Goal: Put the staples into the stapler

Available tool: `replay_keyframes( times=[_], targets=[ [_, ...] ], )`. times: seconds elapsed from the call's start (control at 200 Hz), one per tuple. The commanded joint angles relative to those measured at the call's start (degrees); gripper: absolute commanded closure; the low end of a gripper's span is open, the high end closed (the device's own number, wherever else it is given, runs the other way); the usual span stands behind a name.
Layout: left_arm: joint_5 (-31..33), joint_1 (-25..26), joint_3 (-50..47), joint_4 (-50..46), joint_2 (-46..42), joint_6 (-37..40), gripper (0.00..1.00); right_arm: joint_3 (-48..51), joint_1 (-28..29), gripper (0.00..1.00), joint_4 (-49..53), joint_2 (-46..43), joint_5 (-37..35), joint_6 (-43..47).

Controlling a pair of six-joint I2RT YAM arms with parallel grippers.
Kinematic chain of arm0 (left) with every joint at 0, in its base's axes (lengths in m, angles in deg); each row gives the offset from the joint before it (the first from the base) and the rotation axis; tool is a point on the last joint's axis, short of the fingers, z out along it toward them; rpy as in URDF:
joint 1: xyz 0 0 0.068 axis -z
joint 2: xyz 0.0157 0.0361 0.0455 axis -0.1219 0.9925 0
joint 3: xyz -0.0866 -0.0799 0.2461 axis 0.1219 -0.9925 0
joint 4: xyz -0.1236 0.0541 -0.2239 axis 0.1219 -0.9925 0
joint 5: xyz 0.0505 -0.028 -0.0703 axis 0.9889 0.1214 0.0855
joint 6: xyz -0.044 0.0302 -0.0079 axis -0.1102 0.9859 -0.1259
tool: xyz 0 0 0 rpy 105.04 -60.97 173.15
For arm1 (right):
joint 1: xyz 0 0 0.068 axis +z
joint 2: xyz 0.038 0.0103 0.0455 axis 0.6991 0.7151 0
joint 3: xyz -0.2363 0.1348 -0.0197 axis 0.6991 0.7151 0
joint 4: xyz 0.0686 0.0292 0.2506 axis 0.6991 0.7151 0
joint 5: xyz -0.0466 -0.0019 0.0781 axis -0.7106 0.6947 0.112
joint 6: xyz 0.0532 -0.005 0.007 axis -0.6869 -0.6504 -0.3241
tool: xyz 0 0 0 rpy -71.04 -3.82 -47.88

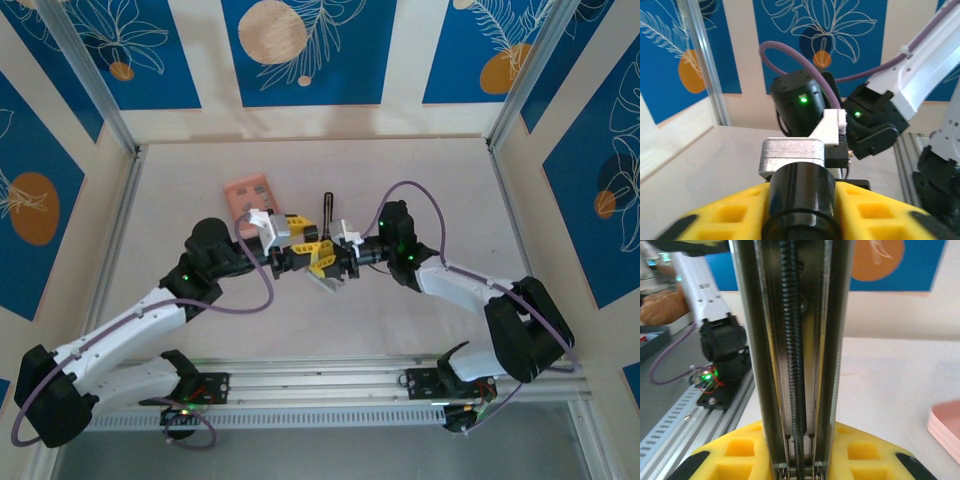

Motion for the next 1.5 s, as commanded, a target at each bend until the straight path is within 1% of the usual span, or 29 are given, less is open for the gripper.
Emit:
replay_keyframes(
  times=[0.0, 0.04, 0.105, 0.21, 0.33, 0.39, 0.51, 0.655, 0.79, 1.005, 1.065, 1.15, 1.21, 1.341, 1.496],
  targets=[
    [8.0, 0.1, -1.4, 3.0, -2.3, 0.0, 0.43, 0.8, -1.1, 1.0, 4.3, -3.4, -11.5, -6.9],
    [10.0, 0.1, -1.8, 2.4, -2.6, 0.1, 0.37, 0.5, -1.1, 1.0, 7.0, -4.3, -16.1, -9.8],
    [12.6, 0.1, -2.5, 1.3, -3.1, 0.2, 0.33, -0.6, -0.9, 1.0, 12.2, -5.5, -24.4, -15.6],
    [15.8, 0.1, -3.7, -0.2, -3.2, 0.2, 0.3, -2.2, -0.3, 1.0, 20.3, -6.4, -37.1, -24.1],
    [18.0, 0.1, -4.8, -1.0, -2.9, -0.5, 0.3, -4.5, 0.1, 1.0, 29.4, -6.1, -51.2, -33.7],
    [18.4, 0.1, -5.2, -1.2, -2.7, -0.5, 0.29, -6.1, -0.2, 1.0, 33.8, -5.0, -55.8, -37.1],
    [19.6, 0.1, -5.9, -0.9, -1.7, -0.7, 0.29, -10.9, -0.6, 1.0, 41.3, -0.3, -61.7, -40.7],
    [19.8, 0.1, -6.7, 1.2, -0.1, -2.0, 0.29, -17.2, -0.7, 1.0, 46.8, 6.8, -65.3, -42.9],
    [20.5, 0.1, -6.3, 0.1, 0.7, -2.6, 0.29, -24.6, -1.3, 1.0, 53.1, 14.1, -68.2, -44.7],
    [23.1, -0.3, -4.1, -6.3, 2.4, -3.9, 0.29, -37.5, -2.1, 1.0, 64.1, 26.3, -69.4, -45.2],
    [24.7, -0.6, -4.4, -6.0, 3.0, -5.2, 0.28, -40.0, -1.9, 1.0, 65.7, 29.0, -70.0, -45.2],
    [25.3, -1.2, -5.6, -4.2, 3.8, -7.3, 0.29, -42.7, -1.9, 0.99, 66.8, 31.9, -70.1, -45.2],
    [24.7, -1.8, -6.4, -2.7, 4.4, -8.5, 0.28, -44.1, -2.0, 0.96, 67.3, 33.5, -70.3, -45.2],
    [23.2, -2.6, -7.1, -0.9, 5.6, -10.4, 0.29, -46.6, -2.5, 0.85, 68.5, 36.2, -69.7, -44.9],
    [24.1, -3.0, -8.5, 1.6, 6.3, -11.9, 0.29, -47.8, -2.7, 0.71, 68.4, 38.1, -67.5, -44.7]
  ],
)
